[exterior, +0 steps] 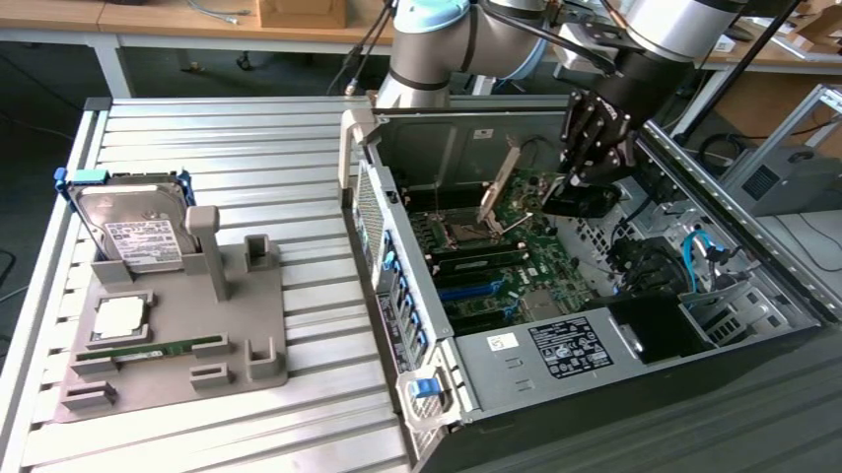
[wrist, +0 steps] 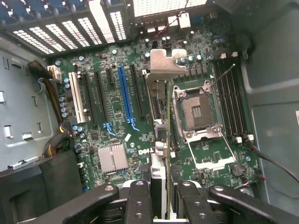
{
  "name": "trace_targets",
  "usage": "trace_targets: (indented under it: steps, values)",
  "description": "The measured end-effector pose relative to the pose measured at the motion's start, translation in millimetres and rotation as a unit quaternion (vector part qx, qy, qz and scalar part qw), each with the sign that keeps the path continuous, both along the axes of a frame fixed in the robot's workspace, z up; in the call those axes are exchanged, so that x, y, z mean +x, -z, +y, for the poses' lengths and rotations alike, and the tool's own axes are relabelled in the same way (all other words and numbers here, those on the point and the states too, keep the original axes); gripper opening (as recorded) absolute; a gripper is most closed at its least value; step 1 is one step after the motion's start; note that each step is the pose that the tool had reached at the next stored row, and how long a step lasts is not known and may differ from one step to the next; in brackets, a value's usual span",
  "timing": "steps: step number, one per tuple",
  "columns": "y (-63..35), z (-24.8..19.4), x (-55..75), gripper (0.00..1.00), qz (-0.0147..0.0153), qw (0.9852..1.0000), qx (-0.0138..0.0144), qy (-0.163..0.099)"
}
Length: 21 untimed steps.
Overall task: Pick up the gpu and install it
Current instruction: 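Insert the gpu into the slot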
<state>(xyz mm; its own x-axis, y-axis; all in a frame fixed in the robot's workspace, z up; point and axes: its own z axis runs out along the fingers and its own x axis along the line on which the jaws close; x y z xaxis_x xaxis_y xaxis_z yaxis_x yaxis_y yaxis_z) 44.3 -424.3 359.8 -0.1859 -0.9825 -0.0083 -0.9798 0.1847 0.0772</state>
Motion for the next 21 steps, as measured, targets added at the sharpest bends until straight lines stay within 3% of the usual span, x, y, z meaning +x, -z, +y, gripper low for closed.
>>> trace_targets:
  steps: [21]
  values:
    - [0.0, 0.0, 0.0, 0.27, 0.0000, 0.9987, 0.0000, -0.051]
